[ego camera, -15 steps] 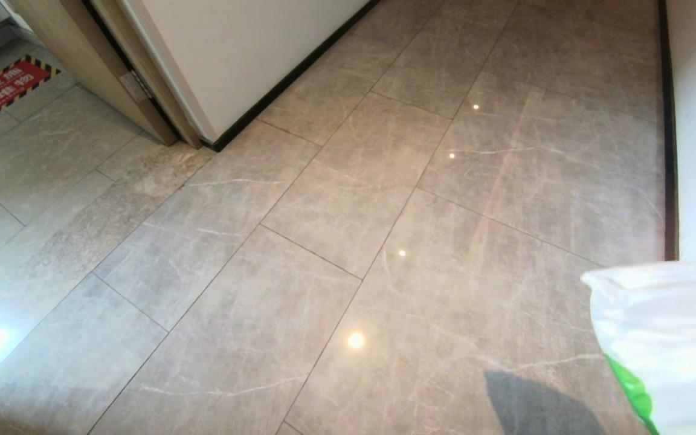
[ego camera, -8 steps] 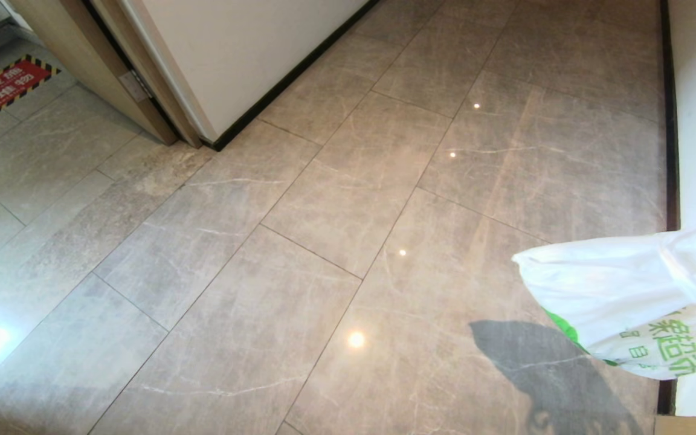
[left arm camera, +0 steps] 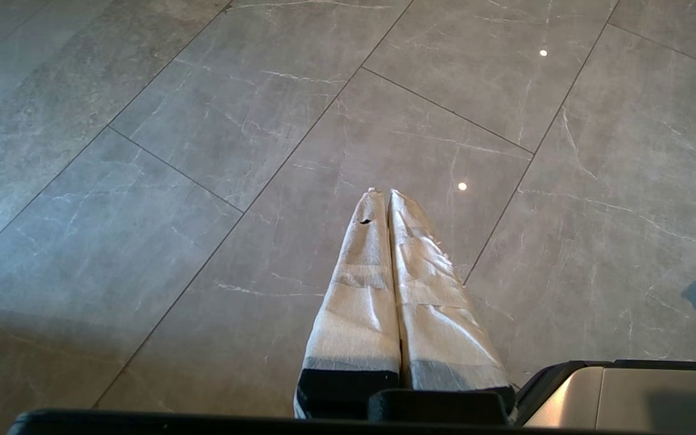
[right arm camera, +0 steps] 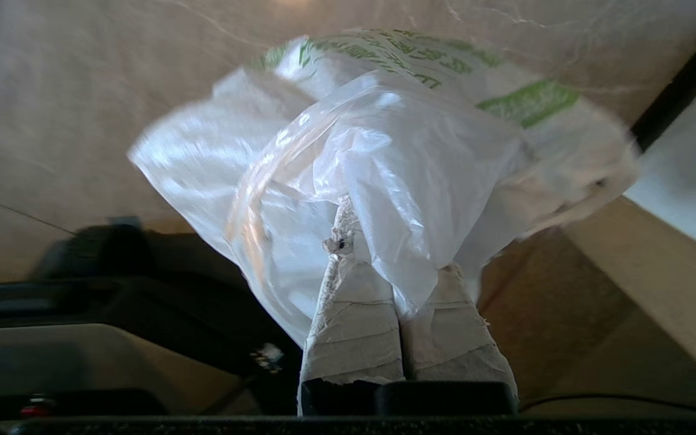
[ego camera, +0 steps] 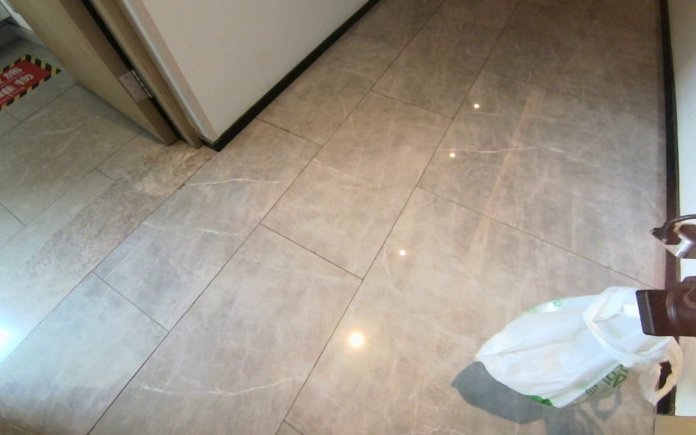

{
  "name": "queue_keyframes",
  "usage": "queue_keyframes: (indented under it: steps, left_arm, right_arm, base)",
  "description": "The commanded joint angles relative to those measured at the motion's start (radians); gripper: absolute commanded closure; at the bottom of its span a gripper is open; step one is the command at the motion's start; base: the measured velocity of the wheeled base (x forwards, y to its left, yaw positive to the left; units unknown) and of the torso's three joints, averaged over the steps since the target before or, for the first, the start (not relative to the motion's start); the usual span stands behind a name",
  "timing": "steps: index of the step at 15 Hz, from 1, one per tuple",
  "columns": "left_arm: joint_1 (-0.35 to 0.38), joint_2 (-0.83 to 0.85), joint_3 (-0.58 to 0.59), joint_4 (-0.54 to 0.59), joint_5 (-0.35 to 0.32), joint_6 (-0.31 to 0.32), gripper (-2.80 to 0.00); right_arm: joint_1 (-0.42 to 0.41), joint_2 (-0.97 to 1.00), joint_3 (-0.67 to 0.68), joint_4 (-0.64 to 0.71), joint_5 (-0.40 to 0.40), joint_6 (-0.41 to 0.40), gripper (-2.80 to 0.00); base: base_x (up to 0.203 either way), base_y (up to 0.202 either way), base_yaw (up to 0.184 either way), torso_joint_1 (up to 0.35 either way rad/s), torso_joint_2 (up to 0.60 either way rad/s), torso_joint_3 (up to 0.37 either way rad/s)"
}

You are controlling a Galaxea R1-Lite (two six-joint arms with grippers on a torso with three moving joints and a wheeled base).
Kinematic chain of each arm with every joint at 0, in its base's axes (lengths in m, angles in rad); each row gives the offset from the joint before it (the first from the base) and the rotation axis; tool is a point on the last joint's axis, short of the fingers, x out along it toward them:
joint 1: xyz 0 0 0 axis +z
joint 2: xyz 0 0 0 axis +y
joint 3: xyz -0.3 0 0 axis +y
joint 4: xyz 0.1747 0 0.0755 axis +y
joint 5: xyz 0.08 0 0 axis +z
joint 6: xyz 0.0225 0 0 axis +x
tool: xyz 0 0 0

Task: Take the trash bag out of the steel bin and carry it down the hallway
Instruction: Put the trash bag at the door

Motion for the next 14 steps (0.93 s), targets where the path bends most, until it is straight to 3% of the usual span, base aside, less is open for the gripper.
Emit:
queue_keyframes:
  steps: [1, 6, 8, 9, 14]
  left_arm:
    - [0.0, 0.0, 0.0, 0.001, 0.001, 0.0, 0.0]
    - [0.0, 0.0, 0.0, -0.001, -0.001, 0.0, 0.0]
    - [0.0, 0.0, 0.0, 0.0, 0.001, 0.0, 0.0]
    - [0.0, 0.0, 0.0, 0.001, -0.001, 0.0, 0.0]
    - [0.0, 0.0, 0.0, 0.001, 0.001, 0.0, 0.0]
  right_arm:
    - [-0.037, 0.129, 0.058, -0.116, -0.002, -0.126, 0.0]
    - [-0.048, 0.329, 0.084, -0.391, -0.003, -0.253, 0.0]
    - [-0.097, 0.385, 0.08, -0.453, -0.003, -0.345, 0.0]
    - [-0.118, 0.392, 0.074, -0.465, 0.0, -0.366, -2.8]
    - [-0.145, 0.3, 0.079, -0.428, 0.011, -0.377, -2.8]
  base:
    - [0.0, 0.0, 0.0, 0.0, 0.0, 0.0]
    - [0.0, 0.0, 0.0, 0.0, 0.0, 0.0]
    - [0.0, 0.0, 0.0, 0.0, 0.0, 0.0]
    - [0.0, 0.0, 0.0, 0.0, 0.0, 0.0]
    - [0.0, 0.0, 0.0, 0.0, 0.0, 0.0]
